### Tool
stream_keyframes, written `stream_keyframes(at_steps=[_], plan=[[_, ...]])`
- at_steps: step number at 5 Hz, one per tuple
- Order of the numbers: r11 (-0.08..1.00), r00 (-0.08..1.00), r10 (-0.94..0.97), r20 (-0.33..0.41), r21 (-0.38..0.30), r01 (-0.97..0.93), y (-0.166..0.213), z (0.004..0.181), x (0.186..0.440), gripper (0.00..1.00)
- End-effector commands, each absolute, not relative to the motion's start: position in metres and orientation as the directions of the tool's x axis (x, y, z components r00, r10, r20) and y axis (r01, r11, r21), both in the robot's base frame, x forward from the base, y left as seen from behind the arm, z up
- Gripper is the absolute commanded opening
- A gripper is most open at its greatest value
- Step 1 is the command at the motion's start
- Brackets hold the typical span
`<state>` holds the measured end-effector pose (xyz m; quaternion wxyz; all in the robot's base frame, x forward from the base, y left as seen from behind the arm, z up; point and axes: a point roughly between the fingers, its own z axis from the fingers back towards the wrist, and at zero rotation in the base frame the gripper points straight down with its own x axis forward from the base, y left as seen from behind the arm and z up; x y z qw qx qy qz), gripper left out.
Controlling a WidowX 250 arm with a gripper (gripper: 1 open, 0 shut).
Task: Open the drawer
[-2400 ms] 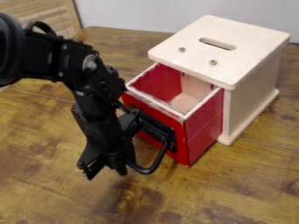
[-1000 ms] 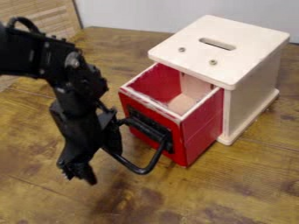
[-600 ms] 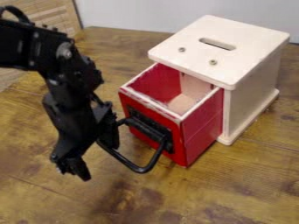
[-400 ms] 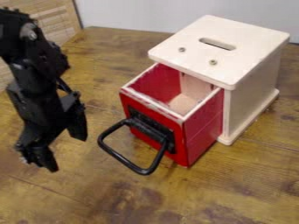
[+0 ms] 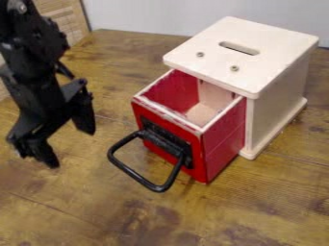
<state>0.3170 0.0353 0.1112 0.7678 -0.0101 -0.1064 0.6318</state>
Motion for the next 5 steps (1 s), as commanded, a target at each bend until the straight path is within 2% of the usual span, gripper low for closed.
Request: stream_keyframes(at_steps=[1, 5], plan=[[0.256, 0.216, 0.959, 0.181, -0.237, -0.937, 0.029, 0.141, 0.329, 1.00], [0.352, 0.303, 0.930, 0.209, -0.257, -0.900, 0.019, 0.131, 0.351, 1.00]])
